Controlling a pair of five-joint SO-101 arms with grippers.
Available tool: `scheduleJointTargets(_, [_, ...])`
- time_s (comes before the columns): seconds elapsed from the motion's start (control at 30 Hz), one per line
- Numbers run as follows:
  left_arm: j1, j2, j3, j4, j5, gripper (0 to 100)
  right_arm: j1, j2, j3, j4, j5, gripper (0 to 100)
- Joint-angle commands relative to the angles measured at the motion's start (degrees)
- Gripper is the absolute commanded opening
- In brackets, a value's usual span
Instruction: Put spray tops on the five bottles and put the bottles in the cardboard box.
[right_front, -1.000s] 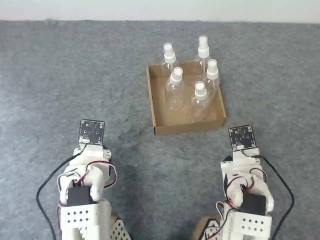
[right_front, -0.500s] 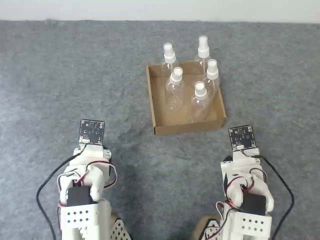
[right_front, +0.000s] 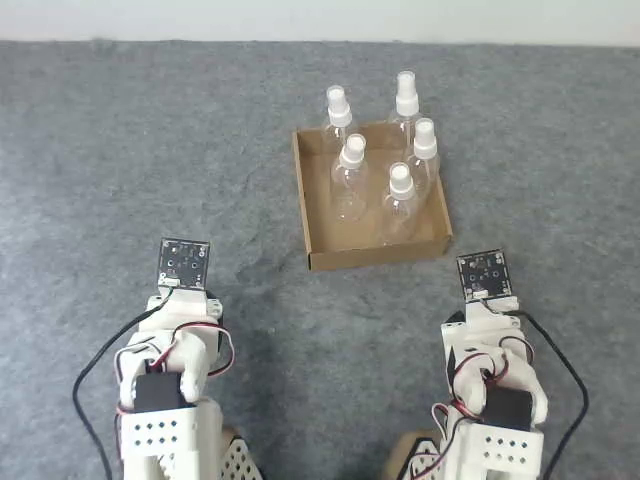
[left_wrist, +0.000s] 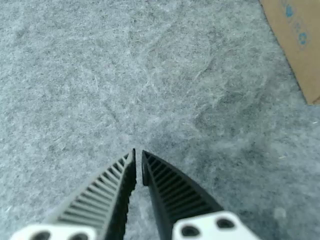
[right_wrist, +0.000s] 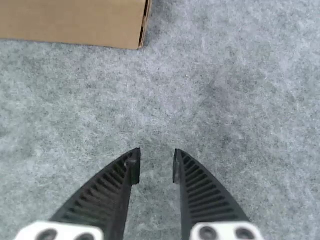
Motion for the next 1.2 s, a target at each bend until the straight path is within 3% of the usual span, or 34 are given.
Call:
scheduleJointTargets(0.0, [0.0, -1.23, -0.4, 0.18, 0.62, 1, 0.48, -0.75, 1.41, 0.66, 0.62, 7.0])
scheduleJointTargets(0.27, [2.73, -5.8, -0.31, 2.55, 0.79, 1, 0.48, -0.75, 1.41, 0.66, 0.62, 7.0])
scheduleJointTargets(0.43, [8.53, -14.07, -0.84, 17.67, 0.62, 1, 0.48, -0.75, 1.41, 0.66, 0.62, 7.0])
scheduleJointTargets(0.6, [14.07, -13.27, -0.84, 16.79, 0.79, 1, 0.48, -0.84, 1.41, 0.66, 0.7, 7.0])
scheduleJointTargets(1.17, [14.33, -13.1, -0.75, 16.62, 0.7, 1, 0.48, -0.75, 1.41, 0.66, 0.7, 7.0])
